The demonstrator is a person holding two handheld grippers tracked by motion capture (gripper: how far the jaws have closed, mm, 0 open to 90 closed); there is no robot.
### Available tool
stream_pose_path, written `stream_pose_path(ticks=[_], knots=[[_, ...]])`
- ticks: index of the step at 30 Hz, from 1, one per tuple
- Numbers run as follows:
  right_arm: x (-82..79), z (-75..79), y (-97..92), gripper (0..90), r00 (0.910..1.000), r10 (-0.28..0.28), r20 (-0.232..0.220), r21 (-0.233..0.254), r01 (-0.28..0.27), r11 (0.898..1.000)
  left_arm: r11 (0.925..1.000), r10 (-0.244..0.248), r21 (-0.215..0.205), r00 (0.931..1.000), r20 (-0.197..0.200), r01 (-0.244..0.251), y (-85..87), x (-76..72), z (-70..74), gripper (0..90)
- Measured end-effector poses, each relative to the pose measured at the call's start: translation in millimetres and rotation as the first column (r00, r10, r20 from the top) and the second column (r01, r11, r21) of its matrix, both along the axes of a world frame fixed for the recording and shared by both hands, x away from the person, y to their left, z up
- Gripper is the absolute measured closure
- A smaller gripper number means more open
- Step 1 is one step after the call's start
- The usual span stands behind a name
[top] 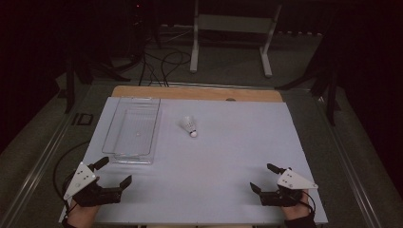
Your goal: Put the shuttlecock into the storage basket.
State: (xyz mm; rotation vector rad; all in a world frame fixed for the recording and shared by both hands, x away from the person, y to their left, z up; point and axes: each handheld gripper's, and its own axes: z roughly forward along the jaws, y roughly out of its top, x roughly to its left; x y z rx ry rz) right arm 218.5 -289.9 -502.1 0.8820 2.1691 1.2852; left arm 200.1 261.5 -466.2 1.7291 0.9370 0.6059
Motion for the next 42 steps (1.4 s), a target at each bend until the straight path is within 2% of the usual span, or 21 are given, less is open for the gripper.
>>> stream_pose_path(ticks=[6, 9, 15, 18, 21, 25, 28, 31, 36, 42], knots=[[0.4, -0.5, 0.7, 9.5, 0.9999, 0.009, -0.008, 0.003, -0.009, 1.0, 0.9993, -0.031, 0.018, 0.9989, -0.035, 0.032, -7.6, 7.1, 14.2, 0.0], [0.5, -0.8, 0.7, 9.5, 0.9999, 0.008, -0.011, 0.001, -0.008, 1.0, 0.9988, -0.045, 0.015, 0.9976, -0.053, 0.046, -11.2, 11.0, 17.9, 0.0], [0.7, -0.9, 0.6, 9.5, 0.9998, 0.01, -0.014, 0.003, -0.01, 1.0, 0.9964, -0.072, 0.039, 0.995, -0.069, 0.075, -20.9, 16.8, 22.8, 0.1], [1.0, -1.2, 0.7, 9.4, 0.9998, 0.014, -0.016, 0.002, -0.014, 1.0, 0.9945, -0.098, 0.027, 0.9907, -0.094, 0.101, -27.1, 19.4, 27.4, 0.1], [1.1, -1.3, 0.8, 9.5, 0.9997, 0.016, -0.017, 0.003, -0.016, 1.0, 0.9907, -0.122, 0.048, 0.9868, -0.107, 0.127, -34.5, 22.3, 32.2, 0.0], [0.8, -0.9, 0.6, 9.5, 0.9998, 0.015, -0.017, 0.004, -0.015, 1.0, 0.9894, -0.129, 0.05, 0.983, -0.131, 0.136, -43.9, 26.9, 38.5, 0.1], [1.0, -1.1, 0.5, 9.5, 0.9997, 0.016, -0.017, 0.002, -0.016, 1.0, 0.9883, -0.123, 0.075, 0.9849, -0.121, 0.133, -51.9, 29.5, 41.5, 0.1], [1.0, -1.1, 0.7, 9.5, 0.9997, 0.017, -0.015, 0.002, -0.017, 1.0, 0.9867, -0.135, 0.074, 0.9828, -0.126, 0.145, -59.6, 32.6, 44.9, 0.1], [1.1, -1.3, 0.5, 9.5, 0.9997, 0.017, -0.02, 0.002, -0.017, 1.0, 0.9806, -0.148, 0.109, 0.9806, -0.129, 0.163, -73.3, 36.9, 53.3, 0.1], [1.3, -1.7, 1.2, 9.5, 0.9995, 0.022, -0.024, 0.002, -0.022, 1.0, 0.9744, -0.169, 0.124, 0.9746, -0.147, 0.188, -86.8, 43.5, 59.4, 0.1]])
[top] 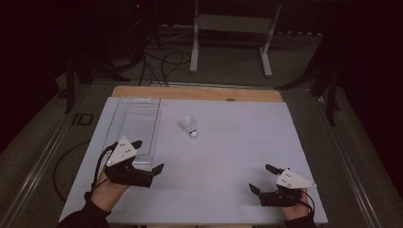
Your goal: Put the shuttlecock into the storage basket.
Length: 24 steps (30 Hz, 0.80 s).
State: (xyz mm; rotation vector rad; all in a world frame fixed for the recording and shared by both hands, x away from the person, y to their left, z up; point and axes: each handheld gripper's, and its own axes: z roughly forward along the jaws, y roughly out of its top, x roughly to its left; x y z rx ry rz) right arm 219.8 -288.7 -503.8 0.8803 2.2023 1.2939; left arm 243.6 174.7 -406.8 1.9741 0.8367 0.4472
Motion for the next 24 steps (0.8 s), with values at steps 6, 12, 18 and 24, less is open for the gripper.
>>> stream_pose_path(ticks=[6, 12, 18, 24], knots=[[0.5, -0.5, 0.1, 9.5, 1.0, 0.001, -0.004, 0.0, -0.001, 1.0, 0.9998, -0.002, 0.022, 0.9995, -0.03, 0.003, -14.6, 6.7, 3.0, 0.1], [-0.3, 0.0, 0.5, 9.5, 1.0, 0.003, -0.004, 0.003, -0.003, 1.0, 0.9991, -0.023, 0.036, 0.9978, -0.062, 0.025, -29.3, 13.9, 7.7, 0.1], [-0.1, 0.1, 0.2, 9.5, 1.0, 0.005, 0.0, 0.002, -0.005, 1.0, 0.9996, 0.0, 0.029, 0.9943, -0.107, 0.003, -41.6, 22.3, 13.6, 0.1], [0.0, 0.1, -0.1, 9.5, 1.0, 0.006, 0.0, 0.003, -0.006, 1.0, 0.9989, 0.02, 0.044, 0.9905, -0.136, -0.014, -53.6, 31.1, 18.1, 0.1]])
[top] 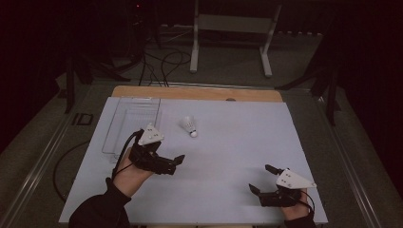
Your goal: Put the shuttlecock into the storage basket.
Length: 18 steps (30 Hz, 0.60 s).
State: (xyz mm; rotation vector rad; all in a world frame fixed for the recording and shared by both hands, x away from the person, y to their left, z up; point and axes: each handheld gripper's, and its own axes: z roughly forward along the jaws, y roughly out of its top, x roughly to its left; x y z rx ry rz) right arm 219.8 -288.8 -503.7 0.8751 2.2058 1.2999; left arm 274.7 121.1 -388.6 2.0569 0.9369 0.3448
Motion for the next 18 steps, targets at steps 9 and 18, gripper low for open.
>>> stream_pose_path(ticks=[9, 18], knots=[[0.0, -0.2, 0.1, 9.5, 1.0, 0.0, -0.002, 0.001, 0.0, 1.0, 0.9998, 0.0, 0.019, 0.9996, -0.029, 0.001, -15.4, 14.7, 0.6, 0.1], [0.4, -0.6, 0.2, 9.6, 1.0, 0.0, -0.008, -0.002, 0.0, 1.0, 0.9943, 0.09, 0.067, 0.9902, -0.106, -0.083, -33.5, 31.1, -0.9, 0.1]])
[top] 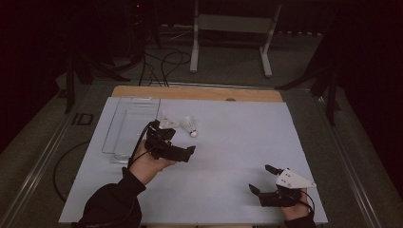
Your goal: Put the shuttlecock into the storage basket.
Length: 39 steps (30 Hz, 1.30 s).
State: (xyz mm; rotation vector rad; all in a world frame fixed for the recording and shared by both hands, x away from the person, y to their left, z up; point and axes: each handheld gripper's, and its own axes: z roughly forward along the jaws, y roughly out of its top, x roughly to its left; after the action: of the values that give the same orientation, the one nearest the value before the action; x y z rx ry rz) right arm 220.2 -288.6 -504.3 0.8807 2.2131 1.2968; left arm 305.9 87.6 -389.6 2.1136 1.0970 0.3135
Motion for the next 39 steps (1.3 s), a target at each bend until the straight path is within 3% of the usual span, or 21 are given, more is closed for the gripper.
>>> stream_pose_path(ticks=[9, 13, 15, 22, 24, 27, 29, 37, 39], knots=[[-0.3, 0.2, -0.2, 9.6, 1.0, -0.001, 0.001, 0.001, 0.001, 1.0, 0.9998, 0.007, 0.017, 0.9962, -0.087, -0.006, -16.8, 12.5, 0.2, 0.1], [-0.3, 0.2, 0.2, 9.6, 1.0, 0.0, 0.001, -0.001, 0.0, 1.0, 0.9999, 0.01, 0.011, 0.9895, -0.144, -0.009, -22.4, 19.4, -1.9, 0.1], [-0.2, 0.0, 0.1, 9.6, 1.0, -0.001, 0.001, -0.001, 0.001, 1.0, 0.9996, 0.012, -0.023, 0.9813, -0.192, -0.017, -22.5, 24.2, -2.7, 0.1], [0.0, -0.4, 0.0, 9.6, 1.0, -0.002, -0.002, 0.002, 0.002, 1.0, 0.9994, 0.031, 0.024, 0.9742, -0.224, -0.026, -27.7, 36.0, -2.7, 0.1], [0.1, -0.5, 0.2, 9.6, 1.0, -0.002, -0.002, 0.0, 0.002, 1.0, 0.9992, 0.036, 0.028, 0.9694, -0.243, -0.03, -27.8, 40.7, -3.0, 0.1], [0.2, -0.6, 0.2, 9.6, 1.0, -0.002, -0.003, 0.0, 0.002, 1.0, 0.9985, 0.049, -0.01, 0.9527, -0.3, -0.054, -26.0, 48.5, -4.2, 0.1], [0.1, -0.7, 0.0, 9.6, 1.0, -0.004, -0.005, 0.001, 0.004, 1.0, 0.9976, 0.062, -0.01, 0.9467, -0.316, -0.068, -26.4, 52.8, -4.7, 0.1], [0.3, -1.1, 0.3, 9.6, 1.0, -0.003, -0.008, 0.002, 0.003, 1.0, 0.9964, 0.085, 0.027, 0.9212, -0.38, -0.08, -31.8, 68.7, -9.7, 0.2], [0.3, -1.1, 0.3, 9.6, 1.0, -0.004, -0.008, 0.001, 0.004, 1.0, 0.9961, 0.089, 0.037, 0.9079, -0.41, -0.08, -34.5, 73.3, -13.7, 0.2]])
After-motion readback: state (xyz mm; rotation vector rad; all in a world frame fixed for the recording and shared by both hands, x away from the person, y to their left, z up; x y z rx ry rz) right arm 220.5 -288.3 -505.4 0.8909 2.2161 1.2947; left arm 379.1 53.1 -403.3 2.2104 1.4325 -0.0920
